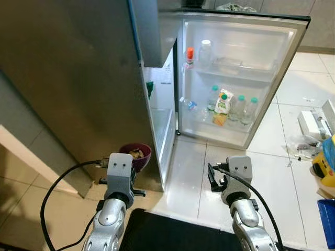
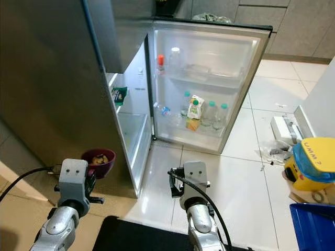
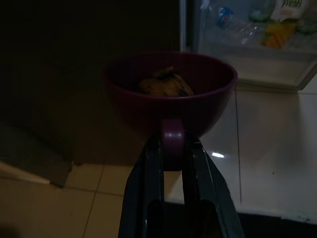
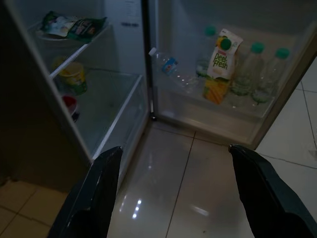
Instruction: Restocking fridge
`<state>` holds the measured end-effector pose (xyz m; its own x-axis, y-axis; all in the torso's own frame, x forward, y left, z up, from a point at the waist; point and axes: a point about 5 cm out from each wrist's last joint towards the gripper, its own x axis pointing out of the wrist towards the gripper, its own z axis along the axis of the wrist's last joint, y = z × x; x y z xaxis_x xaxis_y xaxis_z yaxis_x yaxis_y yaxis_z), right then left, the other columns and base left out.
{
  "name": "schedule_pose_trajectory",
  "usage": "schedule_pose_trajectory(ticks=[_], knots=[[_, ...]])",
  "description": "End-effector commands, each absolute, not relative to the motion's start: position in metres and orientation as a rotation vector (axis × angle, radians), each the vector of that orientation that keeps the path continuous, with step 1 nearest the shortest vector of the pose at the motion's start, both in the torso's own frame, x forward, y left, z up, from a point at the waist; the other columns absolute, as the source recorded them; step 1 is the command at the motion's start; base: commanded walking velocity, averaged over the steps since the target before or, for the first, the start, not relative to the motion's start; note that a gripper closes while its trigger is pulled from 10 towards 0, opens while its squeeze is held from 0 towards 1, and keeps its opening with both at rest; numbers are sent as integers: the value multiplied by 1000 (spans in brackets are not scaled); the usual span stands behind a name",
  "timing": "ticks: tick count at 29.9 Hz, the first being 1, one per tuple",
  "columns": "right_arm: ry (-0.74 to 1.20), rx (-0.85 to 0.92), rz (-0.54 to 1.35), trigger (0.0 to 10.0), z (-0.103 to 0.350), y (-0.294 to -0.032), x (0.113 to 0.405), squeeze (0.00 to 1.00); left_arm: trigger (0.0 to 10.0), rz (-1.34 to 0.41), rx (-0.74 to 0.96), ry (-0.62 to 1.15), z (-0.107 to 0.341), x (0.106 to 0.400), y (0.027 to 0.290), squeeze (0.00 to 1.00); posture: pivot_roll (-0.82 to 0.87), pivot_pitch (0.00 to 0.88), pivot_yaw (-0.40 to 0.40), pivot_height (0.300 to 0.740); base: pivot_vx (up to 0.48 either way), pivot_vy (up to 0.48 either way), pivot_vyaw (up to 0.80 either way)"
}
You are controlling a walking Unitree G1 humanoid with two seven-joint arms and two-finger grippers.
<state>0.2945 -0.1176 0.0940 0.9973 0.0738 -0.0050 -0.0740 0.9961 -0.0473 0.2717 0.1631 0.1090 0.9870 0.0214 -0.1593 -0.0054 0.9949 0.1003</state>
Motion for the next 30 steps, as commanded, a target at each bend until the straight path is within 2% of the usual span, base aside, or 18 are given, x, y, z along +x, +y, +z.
schedule_pose_trajectory(ticks=[1,13,26,30], knots=[[22,-50,70,10000,90,-117,292,0,10000,25,117,155,108,271,167,0,-6,183,64,710,424,0,0],[25,-52,69,10000,89,-117,292,0,10000,26,121,158,108,271,166,0,-5,183,65,710,392,0,0],[24,-54,72,10000,89,-116,292,0,10000,19,122,160,107,271,165,0,-7,181,67,710,20,-419,0],[25,-54,71,10000,89,-116,292,0,10000,22,121,163,106,271,165,0,-7,181,67,710,255,-405,0]])
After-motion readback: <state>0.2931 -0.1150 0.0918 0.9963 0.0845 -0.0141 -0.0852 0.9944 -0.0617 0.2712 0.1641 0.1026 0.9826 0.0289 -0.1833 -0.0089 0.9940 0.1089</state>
